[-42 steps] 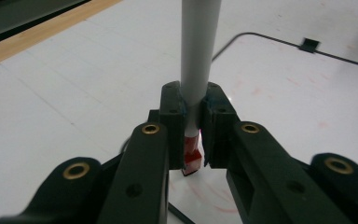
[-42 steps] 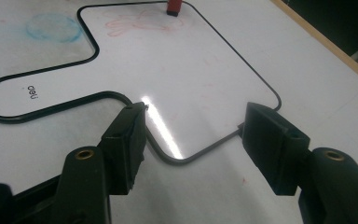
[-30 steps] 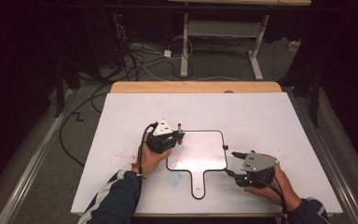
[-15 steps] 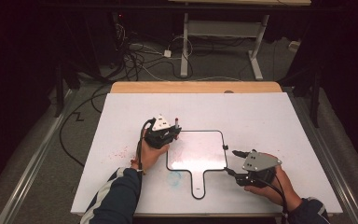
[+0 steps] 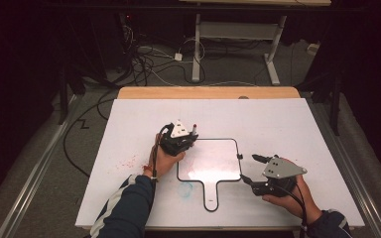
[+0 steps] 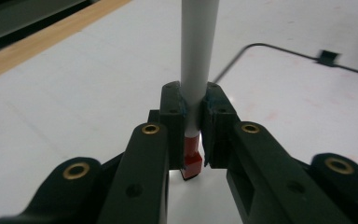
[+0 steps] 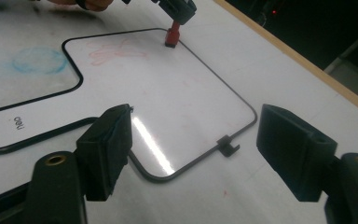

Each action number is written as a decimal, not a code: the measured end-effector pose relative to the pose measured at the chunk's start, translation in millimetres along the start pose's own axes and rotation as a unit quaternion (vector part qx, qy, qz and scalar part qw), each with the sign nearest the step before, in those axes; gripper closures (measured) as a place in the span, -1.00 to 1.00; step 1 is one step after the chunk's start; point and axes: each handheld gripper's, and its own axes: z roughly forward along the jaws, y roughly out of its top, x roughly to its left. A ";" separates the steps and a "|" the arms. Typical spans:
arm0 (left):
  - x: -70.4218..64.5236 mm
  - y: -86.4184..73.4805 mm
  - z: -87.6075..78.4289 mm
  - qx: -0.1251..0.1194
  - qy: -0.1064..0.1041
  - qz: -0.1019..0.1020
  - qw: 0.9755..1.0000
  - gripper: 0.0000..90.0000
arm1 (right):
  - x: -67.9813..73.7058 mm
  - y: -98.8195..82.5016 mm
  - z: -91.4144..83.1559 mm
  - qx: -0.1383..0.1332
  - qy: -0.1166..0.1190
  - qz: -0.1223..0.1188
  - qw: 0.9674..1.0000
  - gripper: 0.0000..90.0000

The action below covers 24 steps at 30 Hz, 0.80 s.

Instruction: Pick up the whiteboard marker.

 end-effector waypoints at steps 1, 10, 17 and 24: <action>0.0 0.0 0.0 0.000 0.000 0.000 1.000 0.76 | -0.2 0.2 -0.3 -0.002 -0.001 0.004 1.000 -0.41; -5.5 2.6 6.5 -0.009 -0.029 -0.004 1.000 0.76 | -1.2 -1.1 -0.6 -0.002 -0.002 0.005 1.000 -0.39; -5.1 4.2 11.9 -0.015 -0.021 0.002 1.000 0.76 | -0.2 -0.4 -1.2 -0.004 0.000 0.000 1.000 -0.38; 0.7 1.7 9.3 -0.014 -0.033 -0.024 0.999 0.76 | -0.6 -1.1 -0.7 -0.001 0.000 -0.004 1.000 -0.38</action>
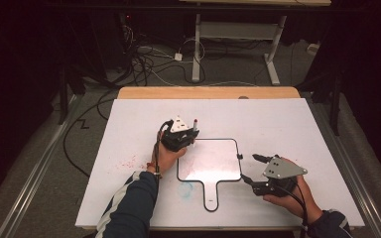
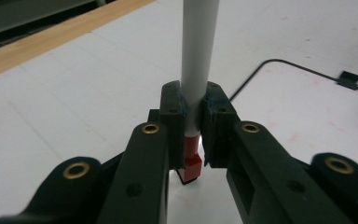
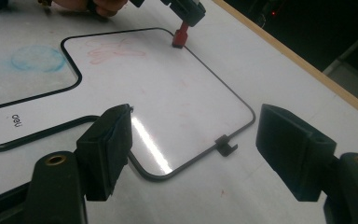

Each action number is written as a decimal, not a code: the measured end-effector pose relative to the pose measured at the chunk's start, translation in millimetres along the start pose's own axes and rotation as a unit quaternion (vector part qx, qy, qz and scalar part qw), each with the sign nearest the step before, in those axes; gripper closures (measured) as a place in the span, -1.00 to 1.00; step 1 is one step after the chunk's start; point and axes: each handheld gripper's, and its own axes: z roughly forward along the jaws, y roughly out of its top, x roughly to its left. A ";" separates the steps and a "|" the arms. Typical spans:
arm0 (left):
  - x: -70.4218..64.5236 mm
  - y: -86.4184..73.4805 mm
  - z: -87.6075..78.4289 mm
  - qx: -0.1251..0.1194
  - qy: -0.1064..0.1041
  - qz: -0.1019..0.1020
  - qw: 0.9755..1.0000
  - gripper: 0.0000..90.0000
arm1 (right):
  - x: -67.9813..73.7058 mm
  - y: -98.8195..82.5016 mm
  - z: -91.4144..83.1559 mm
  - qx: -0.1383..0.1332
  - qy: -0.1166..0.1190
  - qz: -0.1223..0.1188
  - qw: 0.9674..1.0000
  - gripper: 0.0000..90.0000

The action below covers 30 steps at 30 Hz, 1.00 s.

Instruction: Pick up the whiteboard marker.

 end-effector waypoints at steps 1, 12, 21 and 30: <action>0.0 0.0 0.0 0.000 0.000 0.000 1.000 0.76 | 0.0 0.0 0.0 0.000 0.000 0.000 1.000 -0.38; 14.0 -15.5 -23.9 0.002 0.013 -0.004 1.000 0.76 | 1.1 1.8 -3.9 -0.005 -0.003 -0.005 1.000 -0.37; -9.6 -17.2 -26.6 0.002 -0.025 0.021 0.999 0.76 | 0.5 1.4 -4.2 -0.005 -0.003 -0.006 1.000 -0.37; -22.7 -25.5 -39.2 0.002 -0.039 0.028 0.999 0.76 | -0.9 3.5 -2.9 -0.006 -0.002 -0.002 1.000 -0.37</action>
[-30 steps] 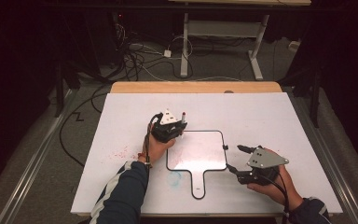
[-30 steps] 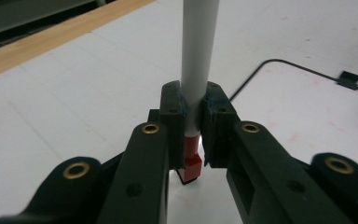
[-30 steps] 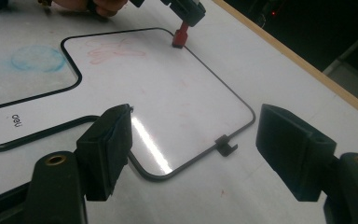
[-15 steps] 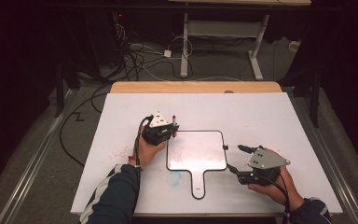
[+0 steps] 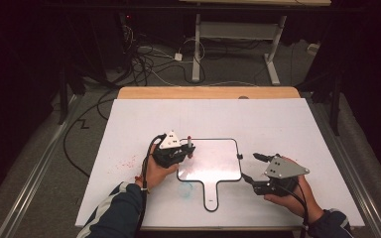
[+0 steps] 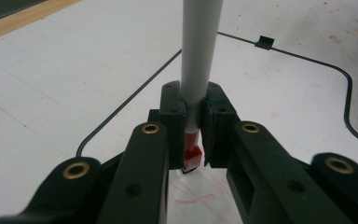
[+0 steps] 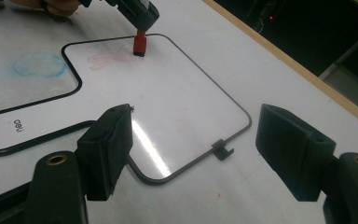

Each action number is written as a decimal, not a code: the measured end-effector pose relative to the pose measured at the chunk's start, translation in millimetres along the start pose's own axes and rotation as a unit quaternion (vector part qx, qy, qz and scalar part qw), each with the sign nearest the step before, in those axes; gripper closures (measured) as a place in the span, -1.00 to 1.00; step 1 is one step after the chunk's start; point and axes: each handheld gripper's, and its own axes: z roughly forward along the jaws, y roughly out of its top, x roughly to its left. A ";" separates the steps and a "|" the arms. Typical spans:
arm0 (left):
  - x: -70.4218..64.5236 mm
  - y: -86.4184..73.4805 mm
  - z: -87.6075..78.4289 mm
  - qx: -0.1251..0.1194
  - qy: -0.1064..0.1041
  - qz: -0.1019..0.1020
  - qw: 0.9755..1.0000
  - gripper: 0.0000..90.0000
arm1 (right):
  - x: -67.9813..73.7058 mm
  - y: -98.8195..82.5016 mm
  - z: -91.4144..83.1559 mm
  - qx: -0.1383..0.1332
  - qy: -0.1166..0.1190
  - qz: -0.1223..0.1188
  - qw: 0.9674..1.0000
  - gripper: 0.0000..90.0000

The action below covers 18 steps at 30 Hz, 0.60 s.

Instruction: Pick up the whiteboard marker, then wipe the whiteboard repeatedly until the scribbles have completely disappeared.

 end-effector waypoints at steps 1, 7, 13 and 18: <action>-0.1 0.0 0.1 0.000 0.000 0.002 1.000 0.76 | 0.1 0.4 0.8 0.000 0.001 -0.003 1.000 -0.37; -0.6 0.5 -0.7 0.005 0.006 0.015 1.000 0.75 | 0.9 -0.4 3.8 0.004 0.005 -0.006 1.000 -0.37; 4.7 -0.1 -2.0 0.010 0.030 0.030 0.999 0.75 | 0.5 -3.1 4.2 0.008 0.005 -0.006 1.000 -0.37; 15.4 -4.4 -7.3 0.009 0.052 0.017 0.998 0.75 | 2.2 -2.9 4.0 0.009 0.004 -0.008 1.000 -0.37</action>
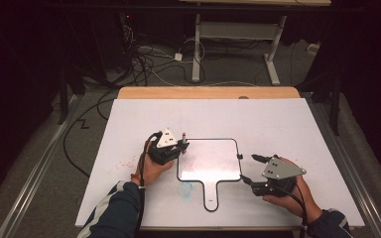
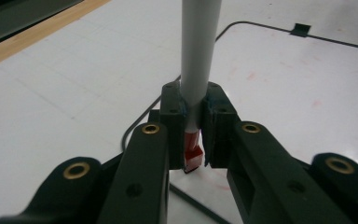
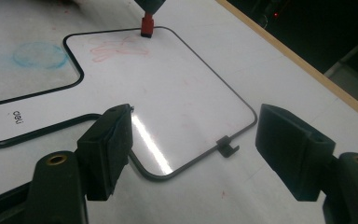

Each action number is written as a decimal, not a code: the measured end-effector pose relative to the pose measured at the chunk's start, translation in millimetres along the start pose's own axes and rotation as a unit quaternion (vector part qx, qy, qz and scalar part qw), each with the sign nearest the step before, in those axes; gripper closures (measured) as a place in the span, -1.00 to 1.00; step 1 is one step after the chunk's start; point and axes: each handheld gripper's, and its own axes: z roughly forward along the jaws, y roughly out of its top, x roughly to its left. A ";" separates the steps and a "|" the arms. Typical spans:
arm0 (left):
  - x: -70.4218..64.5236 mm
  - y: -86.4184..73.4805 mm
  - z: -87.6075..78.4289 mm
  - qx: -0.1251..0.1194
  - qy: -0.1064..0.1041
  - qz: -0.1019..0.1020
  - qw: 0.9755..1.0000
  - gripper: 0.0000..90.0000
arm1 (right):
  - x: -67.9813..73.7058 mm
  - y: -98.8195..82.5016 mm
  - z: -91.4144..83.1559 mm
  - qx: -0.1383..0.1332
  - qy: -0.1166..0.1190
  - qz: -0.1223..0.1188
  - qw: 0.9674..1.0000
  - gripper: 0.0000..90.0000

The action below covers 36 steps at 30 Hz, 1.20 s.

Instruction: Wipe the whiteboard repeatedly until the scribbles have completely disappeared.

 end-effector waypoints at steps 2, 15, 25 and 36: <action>4.6 -2.0 -0.9 -0.004 -0.001 -0.012 1.000 0.75 | -0.1 0.0 -0.2 -0.001 -0.001 -0.004 1.000 -0.37; -25.8 1.7 1.3 -0.009 -0.057 -0.011 0.998 0.76 | 4.1 -1.9 -2.5 0.005 0.002 -0.014 1.000 -0.37; -26.7 6.7 10.2 -0.010 -0.034 0.020 0.999 0.76 | 5.4 0.6 -3.5 -0.001 0.004 -0.020 1.000 -0.37; -35.9 10.0 15.3 -0.014 -0.077 0.013 0.997 0.75 | 5.4 0.7 -2.9 0.000 0.004 -0.023 1.000 -0.37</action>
